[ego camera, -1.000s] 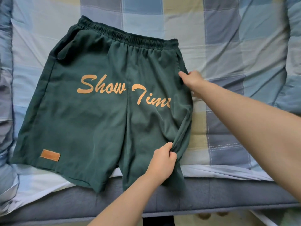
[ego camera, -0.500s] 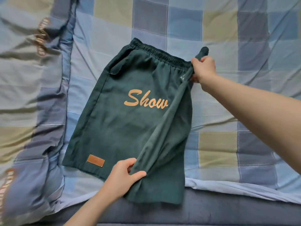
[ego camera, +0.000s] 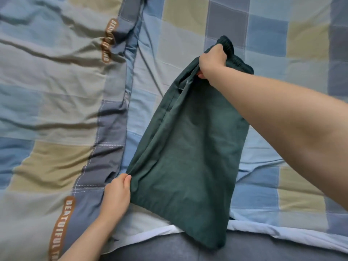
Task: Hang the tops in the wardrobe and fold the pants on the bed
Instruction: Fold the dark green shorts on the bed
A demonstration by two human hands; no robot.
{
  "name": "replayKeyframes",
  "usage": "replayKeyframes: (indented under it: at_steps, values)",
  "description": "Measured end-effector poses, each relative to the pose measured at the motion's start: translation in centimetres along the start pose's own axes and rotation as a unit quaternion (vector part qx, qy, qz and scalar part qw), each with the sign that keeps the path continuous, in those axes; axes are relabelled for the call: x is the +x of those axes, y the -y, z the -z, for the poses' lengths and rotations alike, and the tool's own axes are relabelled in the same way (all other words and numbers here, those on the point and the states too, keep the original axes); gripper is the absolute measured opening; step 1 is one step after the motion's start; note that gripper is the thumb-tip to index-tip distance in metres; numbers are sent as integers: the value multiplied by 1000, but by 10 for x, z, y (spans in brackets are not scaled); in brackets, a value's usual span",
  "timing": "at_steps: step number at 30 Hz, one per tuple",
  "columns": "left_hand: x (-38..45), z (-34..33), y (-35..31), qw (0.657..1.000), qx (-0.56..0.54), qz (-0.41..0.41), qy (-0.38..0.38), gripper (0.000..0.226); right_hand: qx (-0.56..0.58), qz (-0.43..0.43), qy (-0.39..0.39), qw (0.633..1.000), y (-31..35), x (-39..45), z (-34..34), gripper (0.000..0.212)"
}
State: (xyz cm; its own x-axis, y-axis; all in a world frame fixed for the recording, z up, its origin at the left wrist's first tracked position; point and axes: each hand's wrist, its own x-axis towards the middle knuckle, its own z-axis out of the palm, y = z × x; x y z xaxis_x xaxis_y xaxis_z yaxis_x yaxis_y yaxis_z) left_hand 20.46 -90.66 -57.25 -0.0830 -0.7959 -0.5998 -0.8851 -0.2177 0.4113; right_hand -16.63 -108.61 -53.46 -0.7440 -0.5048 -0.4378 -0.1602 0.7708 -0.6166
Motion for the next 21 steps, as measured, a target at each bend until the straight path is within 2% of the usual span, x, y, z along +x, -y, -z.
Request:
replayKeyframes:
  at_steps: [4,7,9,12,15,18,21]
  values:
    - [-1,0,0,999,-16,14,-39,11,-3,24,88,996,8,2,-18,18]
    - [-3,-4,-3,998,-4,19,-61,11,-5,50,150,987,2,-3,-25,33]
    - [-3,-5,-6,996,-2,43,-78,13,34,70,167,983,-6,-14,-23,35]
    - [-1,-4,-14,992,-3,84,-95,16,129,83,112,982,-34,-37,-6,29]
    - [-8,-7,-23,992,33,78,-90,21,108,88,-3,990,-101,-78,29,28]
    - [-15,-12,-28,995,57,11,-77,24,41,6,-86,995,-194,-126,58,26]
    - [-7,-16,-28,995,75,-10,-59,26,89,-169,-39,981,-264,-175,59,26]
